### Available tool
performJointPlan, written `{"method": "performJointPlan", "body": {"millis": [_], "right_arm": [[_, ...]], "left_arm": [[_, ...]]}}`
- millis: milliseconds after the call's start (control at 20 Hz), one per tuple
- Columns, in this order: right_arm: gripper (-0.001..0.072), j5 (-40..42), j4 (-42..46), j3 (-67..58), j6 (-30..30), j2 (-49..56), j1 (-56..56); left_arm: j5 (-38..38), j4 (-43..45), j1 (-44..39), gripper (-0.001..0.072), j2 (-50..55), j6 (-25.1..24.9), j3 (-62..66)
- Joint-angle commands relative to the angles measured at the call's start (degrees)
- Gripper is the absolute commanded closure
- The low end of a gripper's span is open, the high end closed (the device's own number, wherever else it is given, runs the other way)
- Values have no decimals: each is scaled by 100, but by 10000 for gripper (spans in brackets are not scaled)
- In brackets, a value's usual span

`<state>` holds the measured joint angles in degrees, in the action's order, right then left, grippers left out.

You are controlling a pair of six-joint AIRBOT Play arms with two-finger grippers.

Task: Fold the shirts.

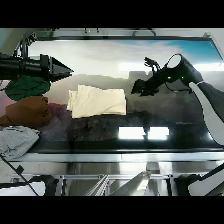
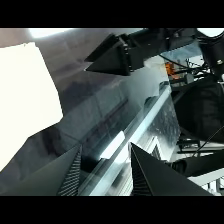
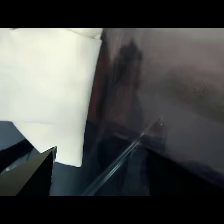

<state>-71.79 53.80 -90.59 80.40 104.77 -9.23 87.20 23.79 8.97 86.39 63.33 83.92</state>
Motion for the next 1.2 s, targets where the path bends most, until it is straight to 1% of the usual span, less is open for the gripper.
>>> {"method": "performJointPlan", "body": {"millis": [0, 150, 250, 400, 500, 550, 600, 700, 750, 800, 900, 1000, 1150], "right_arm": [[94, 498, -796, 299, -109, 483, -107], [95, 715, -1694, 299, -522, 887, -431], [98, 973, -1904, 297, -542, 1034, -632], [199, 1049, -2374, 291, -638, 1119, -765], [573, 992, -2977, 286, -988, 1095, -763], [659, 986, -3206, 286, -1134, 1029, -763], [687, 999, -3180, 284, -1147, 907, -754], [688, 990, -2922, 286, -1104, 597, -584], [689, 1019, -2719, 286, -955, 393, -350], [689, 1099, -2514, 286, -791, 188, -26], [689, 1239, -1912, 289, -227, -245, 940], [689, 1104, -1180, 291, 315, -592, 1974], [689, 457, 319, 302, 879, -1086, 3504]], "left_arm": [[-31, 7, -2, 392, -4, 17, -9], [-15, 9, -2, 392, -4, 17, -9], [-15, 11, 0, 392, -4, 17, -9], [-13, 13, 0, 393, -4, 17, -11], [-13, 13, 0, 394, -4, 20, -9], [-13, 13, 0, 394, -4, 20, -11], [-11, 13, 0, 394, -4, 20, -11], [-11, 17, 0, 395, -4, 22, -11], [15, 17, 0, 394, -4, 22, -11], [98, 17, 0, 395, -4, 22, -11], [258, 22, 0, 395, -4, 22, -11], [442, 22, -2, 395, -4, 20, -11], [575, 26, -2, 395, -4, 20, -11]]}}
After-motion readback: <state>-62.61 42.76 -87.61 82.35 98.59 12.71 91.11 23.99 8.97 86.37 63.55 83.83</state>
